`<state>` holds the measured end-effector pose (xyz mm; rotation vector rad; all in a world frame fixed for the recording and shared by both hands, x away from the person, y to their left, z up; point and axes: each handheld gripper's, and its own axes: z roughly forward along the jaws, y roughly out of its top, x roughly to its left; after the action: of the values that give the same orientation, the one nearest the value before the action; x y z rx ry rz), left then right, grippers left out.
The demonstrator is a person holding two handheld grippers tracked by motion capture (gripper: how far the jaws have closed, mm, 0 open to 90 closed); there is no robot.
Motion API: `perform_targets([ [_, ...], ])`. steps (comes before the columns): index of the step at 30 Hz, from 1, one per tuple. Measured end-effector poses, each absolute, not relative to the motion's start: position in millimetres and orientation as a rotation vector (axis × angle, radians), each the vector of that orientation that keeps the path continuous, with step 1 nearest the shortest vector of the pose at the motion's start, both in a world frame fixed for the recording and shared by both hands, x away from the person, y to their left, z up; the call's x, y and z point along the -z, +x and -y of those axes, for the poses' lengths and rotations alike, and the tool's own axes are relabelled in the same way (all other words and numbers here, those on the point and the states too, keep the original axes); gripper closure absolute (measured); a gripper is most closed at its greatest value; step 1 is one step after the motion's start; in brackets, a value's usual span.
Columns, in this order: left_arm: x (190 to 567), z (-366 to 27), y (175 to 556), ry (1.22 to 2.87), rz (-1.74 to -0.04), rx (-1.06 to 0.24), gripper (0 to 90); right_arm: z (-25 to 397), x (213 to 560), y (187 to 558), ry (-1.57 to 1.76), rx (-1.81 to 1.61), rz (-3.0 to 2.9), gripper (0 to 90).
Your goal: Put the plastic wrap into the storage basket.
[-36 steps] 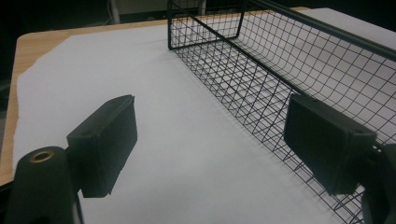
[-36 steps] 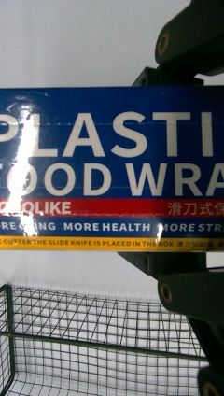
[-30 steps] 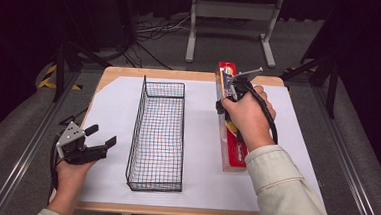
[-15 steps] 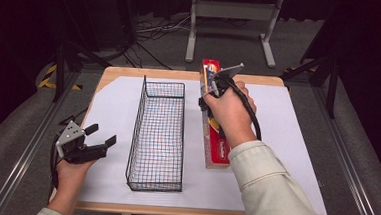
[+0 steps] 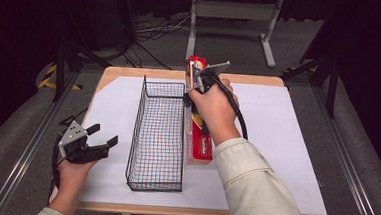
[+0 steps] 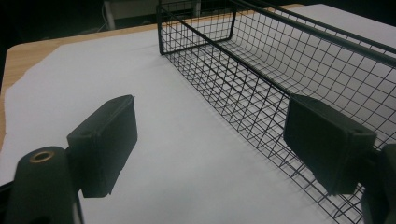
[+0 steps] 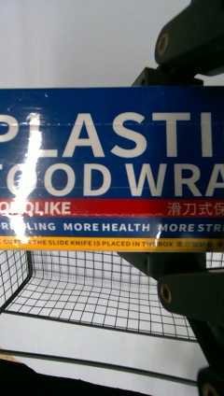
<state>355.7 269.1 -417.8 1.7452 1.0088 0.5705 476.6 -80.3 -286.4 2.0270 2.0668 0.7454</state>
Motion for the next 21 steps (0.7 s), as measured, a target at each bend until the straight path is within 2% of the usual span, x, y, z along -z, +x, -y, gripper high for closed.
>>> perform_targets([
  [21, 417, -267, 355, 1.748, -1.001, -0.575, 18.5, 39, 292, 472, 2.045, -0.821, -2.03, 40.7],
])
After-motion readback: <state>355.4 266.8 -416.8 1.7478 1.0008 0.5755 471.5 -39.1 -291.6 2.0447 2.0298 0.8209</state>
